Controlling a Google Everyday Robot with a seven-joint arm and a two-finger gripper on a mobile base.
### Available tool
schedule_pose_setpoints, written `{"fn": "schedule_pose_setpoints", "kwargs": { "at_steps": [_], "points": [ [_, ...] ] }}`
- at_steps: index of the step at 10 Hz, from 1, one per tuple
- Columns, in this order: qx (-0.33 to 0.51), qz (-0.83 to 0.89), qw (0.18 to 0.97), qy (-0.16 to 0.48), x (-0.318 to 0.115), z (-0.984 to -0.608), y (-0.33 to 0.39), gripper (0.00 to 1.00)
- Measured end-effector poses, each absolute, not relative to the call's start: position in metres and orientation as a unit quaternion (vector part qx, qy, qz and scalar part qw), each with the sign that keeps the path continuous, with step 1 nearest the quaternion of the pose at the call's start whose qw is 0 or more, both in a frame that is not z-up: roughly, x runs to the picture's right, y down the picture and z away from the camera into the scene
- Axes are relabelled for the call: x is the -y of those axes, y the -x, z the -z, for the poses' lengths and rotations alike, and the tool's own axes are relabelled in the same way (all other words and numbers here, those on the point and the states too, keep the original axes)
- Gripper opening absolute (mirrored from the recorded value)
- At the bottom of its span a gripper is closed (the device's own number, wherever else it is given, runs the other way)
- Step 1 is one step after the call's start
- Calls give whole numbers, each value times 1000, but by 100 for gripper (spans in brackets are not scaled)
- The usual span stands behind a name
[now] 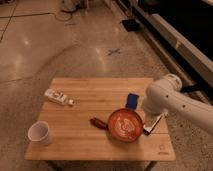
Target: Push the ceramic bowl across the table
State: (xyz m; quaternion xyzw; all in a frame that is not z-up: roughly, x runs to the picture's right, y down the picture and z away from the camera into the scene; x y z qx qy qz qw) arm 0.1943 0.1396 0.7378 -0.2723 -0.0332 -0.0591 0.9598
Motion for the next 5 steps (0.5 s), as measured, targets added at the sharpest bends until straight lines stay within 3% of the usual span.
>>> {"fn": "schedule_pose_setpoints", "kwargs": {
  "at_steps": [5],
  "points": [
    [59,79,951,294,-157,-771,-154,65]
  ]
}}
